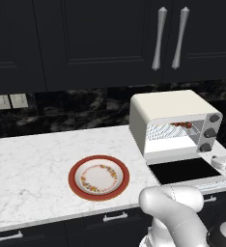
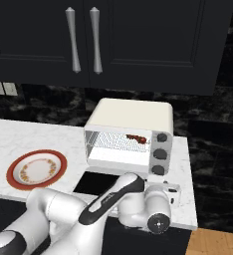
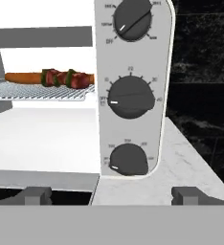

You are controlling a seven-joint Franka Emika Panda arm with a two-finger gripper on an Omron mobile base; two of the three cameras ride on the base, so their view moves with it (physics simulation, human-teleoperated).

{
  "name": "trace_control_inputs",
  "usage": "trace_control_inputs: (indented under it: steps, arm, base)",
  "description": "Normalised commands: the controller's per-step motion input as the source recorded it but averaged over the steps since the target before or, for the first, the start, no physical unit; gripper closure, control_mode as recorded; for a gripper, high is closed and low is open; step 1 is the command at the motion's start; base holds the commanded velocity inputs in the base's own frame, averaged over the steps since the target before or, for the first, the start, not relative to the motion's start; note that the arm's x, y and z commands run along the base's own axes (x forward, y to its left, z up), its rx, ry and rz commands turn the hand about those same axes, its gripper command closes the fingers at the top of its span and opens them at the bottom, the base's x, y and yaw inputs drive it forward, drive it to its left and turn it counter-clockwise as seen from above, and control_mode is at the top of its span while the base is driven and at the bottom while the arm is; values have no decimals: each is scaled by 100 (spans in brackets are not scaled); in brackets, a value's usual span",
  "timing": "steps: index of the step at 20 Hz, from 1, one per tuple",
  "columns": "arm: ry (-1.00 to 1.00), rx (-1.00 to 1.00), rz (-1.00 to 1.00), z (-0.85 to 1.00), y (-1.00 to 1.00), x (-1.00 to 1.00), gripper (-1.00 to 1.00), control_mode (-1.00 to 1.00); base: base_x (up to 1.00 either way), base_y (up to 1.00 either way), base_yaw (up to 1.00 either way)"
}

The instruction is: Pick up the kebab skewer and baguette bread, and place them inside the toaster oven. Close the toaster oven door and start by setting the timer.

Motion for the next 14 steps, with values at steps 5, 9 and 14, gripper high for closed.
trace_control_inputs:
  steps: [5,9,14]
  arm:
    - [-1,0,1,-37,-5,-54,-100,-100]
    - [0,0,0,-32,0,-54,-100,-100]
    - [3,-3,0,-26,0,-53,-100,-100]
  base:
    - [0,0,0]
    - [0,0,0]
    - [0,0,0]
